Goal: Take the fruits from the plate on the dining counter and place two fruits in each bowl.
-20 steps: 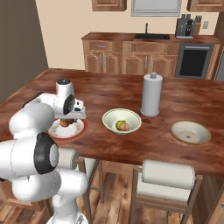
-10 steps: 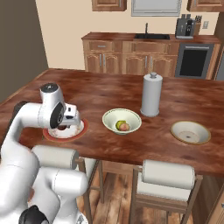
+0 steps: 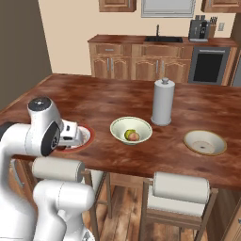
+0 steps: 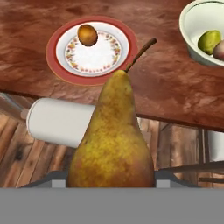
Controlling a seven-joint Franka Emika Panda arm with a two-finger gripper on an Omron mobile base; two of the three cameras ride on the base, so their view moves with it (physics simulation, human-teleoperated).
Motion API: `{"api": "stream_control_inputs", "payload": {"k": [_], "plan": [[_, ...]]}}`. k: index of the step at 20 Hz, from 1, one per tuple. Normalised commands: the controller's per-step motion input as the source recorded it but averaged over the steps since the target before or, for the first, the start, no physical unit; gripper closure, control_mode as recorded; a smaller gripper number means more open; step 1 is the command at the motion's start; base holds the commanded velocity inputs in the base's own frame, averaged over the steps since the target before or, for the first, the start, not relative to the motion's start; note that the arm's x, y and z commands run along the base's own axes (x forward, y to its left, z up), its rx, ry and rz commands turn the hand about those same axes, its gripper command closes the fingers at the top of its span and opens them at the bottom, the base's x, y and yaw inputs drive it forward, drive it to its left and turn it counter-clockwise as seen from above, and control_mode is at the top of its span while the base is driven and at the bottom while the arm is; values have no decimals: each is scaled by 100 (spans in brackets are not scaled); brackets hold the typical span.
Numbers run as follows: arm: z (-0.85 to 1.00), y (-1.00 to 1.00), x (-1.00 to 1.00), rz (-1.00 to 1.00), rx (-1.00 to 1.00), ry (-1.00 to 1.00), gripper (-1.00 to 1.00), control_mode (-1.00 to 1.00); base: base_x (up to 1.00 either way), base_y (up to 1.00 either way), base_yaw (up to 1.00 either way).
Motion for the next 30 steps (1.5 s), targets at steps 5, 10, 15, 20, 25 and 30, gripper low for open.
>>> {"api": "stream_control_inputs", "payload": {"k": [5,10,15,20,25,30], "plan": [[0,-10,-1,-3,0,0,100,-100,0,0,0],[0,0,0,0,0,0,100,-100,0,0,0],[0,0,0,0,0,0,100,100,-31,-25,-4],[0,0,0,0,0,0,100,100,-36,-87,-2],[0,0,0,0,0,0,100,100,24,-96,0],[0,0,0,0,0,0,100,100,35,-100,0]]}}
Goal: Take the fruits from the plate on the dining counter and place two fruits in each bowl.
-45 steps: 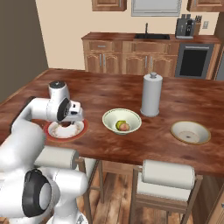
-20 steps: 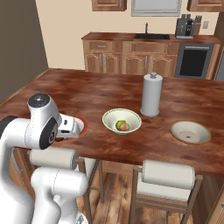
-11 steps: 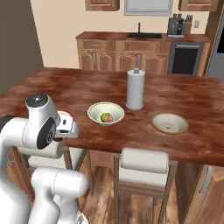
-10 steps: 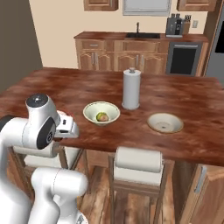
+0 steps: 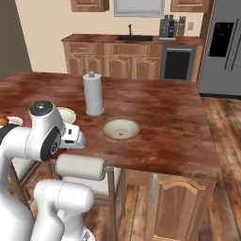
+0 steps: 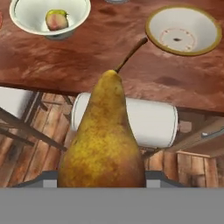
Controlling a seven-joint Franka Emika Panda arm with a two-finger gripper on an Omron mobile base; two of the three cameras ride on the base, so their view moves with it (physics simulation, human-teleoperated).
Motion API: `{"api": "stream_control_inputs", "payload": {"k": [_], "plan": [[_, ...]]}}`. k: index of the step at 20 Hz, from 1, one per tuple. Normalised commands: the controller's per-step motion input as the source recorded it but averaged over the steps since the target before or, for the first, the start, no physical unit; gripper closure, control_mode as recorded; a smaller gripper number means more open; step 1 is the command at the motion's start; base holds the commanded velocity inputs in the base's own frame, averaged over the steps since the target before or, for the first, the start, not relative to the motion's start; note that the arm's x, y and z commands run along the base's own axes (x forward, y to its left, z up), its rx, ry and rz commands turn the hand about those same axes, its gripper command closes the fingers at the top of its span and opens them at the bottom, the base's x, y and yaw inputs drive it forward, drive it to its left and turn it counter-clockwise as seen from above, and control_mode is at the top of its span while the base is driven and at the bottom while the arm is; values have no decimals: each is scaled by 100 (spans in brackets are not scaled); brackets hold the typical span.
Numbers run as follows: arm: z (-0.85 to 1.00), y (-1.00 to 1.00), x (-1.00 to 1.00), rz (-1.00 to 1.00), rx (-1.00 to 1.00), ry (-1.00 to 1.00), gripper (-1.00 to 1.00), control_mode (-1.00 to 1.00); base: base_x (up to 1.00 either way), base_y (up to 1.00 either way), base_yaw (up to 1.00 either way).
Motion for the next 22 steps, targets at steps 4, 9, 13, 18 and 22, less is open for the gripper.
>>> {"api": "stream_control_inputs", "payload": {"k": [4,9,13,18,22], "plan": [[0,0,0,0,0,0,100,100,69,-100,2],[0,0,0,0,0,0,100,100,67,-85,13],[0,0,0,0,0,0,100,100,24,-18,7],[0,0,0,0,0,0,100,100,0,0,0],[0,0,0,0,0,0,100,100,0,0,0]]}}
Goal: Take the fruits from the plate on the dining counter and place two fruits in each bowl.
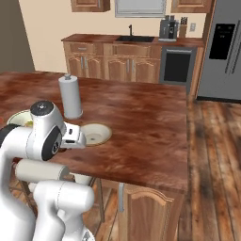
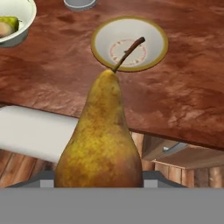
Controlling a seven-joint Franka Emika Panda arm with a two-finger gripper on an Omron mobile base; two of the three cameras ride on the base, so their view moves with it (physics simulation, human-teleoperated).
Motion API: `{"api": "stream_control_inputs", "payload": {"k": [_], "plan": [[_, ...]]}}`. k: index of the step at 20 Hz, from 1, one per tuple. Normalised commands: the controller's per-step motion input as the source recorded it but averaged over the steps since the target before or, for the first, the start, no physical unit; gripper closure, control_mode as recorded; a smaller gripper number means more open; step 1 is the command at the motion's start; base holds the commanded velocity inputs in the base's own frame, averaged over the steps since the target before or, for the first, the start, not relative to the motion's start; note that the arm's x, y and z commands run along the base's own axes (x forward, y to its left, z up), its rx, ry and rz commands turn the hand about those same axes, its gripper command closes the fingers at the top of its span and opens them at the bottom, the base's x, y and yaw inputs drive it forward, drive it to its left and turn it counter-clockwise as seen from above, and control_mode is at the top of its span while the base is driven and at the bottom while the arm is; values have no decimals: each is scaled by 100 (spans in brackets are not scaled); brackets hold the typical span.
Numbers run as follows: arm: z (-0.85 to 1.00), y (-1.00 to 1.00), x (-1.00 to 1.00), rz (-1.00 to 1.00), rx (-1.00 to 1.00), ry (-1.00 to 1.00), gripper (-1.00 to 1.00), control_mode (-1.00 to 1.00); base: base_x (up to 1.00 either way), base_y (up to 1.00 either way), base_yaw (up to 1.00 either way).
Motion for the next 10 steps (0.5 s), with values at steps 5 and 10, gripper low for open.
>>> {"api": "stream_control_inputs", "payload": {"k": [5,10], "plan": [[0,0,12,0,0,1,100,-100,0,0,0],[2,0,96,0,-1,24,100,-100,0,0,0]]}}
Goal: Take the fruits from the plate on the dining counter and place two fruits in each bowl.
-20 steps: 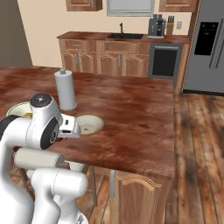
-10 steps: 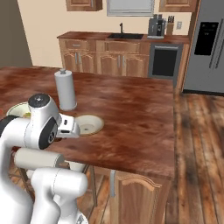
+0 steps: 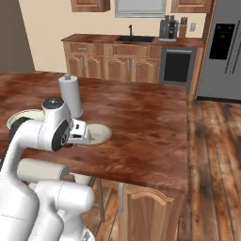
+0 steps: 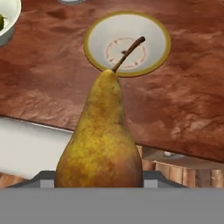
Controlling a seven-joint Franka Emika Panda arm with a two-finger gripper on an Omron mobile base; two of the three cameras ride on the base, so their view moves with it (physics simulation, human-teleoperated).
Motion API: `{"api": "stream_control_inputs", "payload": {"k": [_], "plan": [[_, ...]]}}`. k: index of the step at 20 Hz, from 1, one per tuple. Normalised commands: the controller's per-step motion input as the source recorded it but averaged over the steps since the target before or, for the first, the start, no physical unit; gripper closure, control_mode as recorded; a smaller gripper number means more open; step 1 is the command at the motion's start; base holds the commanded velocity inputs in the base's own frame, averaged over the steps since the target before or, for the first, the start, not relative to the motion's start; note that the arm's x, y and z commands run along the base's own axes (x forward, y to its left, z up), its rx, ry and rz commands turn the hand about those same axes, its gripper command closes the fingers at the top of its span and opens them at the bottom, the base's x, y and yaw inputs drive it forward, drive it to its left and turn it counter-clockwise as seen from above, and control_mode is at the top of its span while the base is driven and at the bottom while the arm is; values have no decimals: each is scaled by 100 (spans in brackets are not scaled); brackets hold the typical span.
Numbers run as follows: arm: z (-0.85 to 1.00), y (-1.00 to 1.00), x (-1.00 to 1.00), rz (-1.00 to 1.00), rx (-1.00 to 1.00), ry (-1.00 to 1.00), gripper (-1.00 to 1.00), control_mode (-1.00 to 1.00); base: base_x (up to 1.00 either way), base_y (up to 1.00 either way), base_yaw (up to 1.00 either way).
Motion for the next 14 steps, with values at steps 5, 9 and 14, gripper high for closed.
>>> {"api": "stream_control_inputs", "payload": {"k": [5,9,14], "plan": [[0,4,100,0,-1,33,100,-100,0,0,0],[-2,10,100,0,-1,44,100,-100,0,0,0],[-15,0,100,0,-1,44,100,-100,0,0,0]]}}
